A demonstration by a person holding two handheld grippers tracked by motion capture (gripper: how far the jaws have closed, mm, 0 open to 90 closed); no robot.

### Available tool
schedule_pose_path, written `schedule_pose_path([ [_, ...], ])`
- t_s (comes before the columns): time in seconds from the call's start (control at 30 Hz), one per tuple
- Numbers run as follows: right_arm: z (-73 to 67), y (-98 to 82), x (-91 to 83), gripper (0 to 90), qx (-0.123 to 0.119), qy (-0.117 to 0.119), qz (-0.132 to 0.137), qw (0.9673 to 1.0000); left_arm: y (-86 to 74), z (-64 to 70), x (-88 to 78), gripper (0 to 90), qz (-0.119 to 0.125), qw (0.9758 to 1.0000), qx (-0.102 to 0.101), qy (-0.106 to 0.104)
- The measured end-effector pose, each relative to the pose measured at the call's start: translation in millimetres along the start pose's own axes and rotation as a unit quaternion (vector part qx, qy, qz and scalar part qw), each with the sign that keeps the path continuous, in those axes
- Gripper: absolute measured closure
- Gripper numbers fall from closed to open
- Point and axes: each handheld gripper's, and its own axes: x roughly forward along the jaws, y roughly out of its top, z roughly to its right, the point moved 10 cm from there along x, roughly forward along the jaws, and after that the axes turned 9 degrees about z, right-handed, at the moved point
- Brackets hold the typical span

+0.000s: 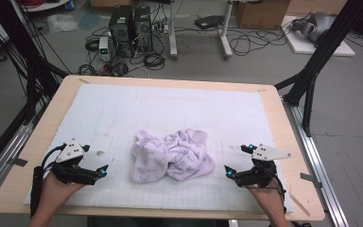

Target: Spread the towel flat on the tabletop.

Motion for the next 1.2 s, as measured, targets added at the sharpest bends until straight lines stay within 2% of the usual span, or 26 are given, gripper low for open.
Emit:
schedule_pose_path([
  [0.23,-3.4,4.1,4.5,0.7,0.001,0.008,0.000,1.0000,3.0,2.4,0.1,2.3,0.003,1.0000,-0.003,-0.003],
  [0.47,-8.4,21.3,15.4,0.7,-0.002,0.025,0.011,0.9996,16.0,9.1,1.7,2.3,0.013,0.9998,-0.002,-0.015],
  [0.67,-12.6,35.3,27.7,0.7,-0.010,0.037,0.010,0.9992,39.2,19.2,7.7,2.3,0.024,0.9991,0.006,-0.035],
  [0.8,-16.8,43.6,42.7,0.8,-0.013,0.052,-0.004,0.9985,56.6,26.8,14.2,2.3,0.030,0.9983,0.016,-0.047],
  [0.83,-18.6,47.6,50.9,0.8,-0.014,0.058,-0.011,0.9981,62.3,29.6,17.3,2.3,0.032,0.9979,0.019,-0.053],
  [0.9,-19.2,49.5,54.2,0.8,-0.016,0.060,-0.012,0.9980,69.5,33.2,22.9,2.3,0.032,0.9974,0.024,-0.059],
  [0.97,-22.2,55.0,65.3,1.9,-0.021,0.069,-0.015,0.9973,76.6,38.1,32.2,2.5,0.032,0.9967,0.026,-0.070],
  [1.03,-27.4,59.1,74.9,4.9,-0.024,0.084,-0.018,0.9960,80.1,42.6,42.6,5.7,0.031,0.9960,0.025,-0.080],
  [1.07,-33.2,59.9,86.3,6.1,-0.031,0.094,-0.027,0.9947,81.1,47.7,52.8,6.9,0.028,0.9953,0.018,-0.091],
  [1.1,-33.2,59.9,86.3,6.1,-0.031,0.094,-0.027,0.9947,81.1,47.7,52.8,7.8,0.028,0.9953,0.018,-0.091],
  [1.13,-40.0,56.0,97.2,15.0,-0.041,0.109,-0.040,0.9923,79.9,52.8,64.5,10.0,0.023,0.9943,0.017,-0.103],
  [1.17,-40.0,56.0,97.2,15.0,-0.041,0.109,-0.040,0.9923,79.9,52.8,64.5,12.0,0.023,0.9943,0.017,-0.103],
  [1.2,-43.7,53.3,100.7,19.6,-0.045,0.121,-0.047,0.9905,78.4,56.6,72.6,12.0,0.020,0.9936,0.015,-0.110],
])
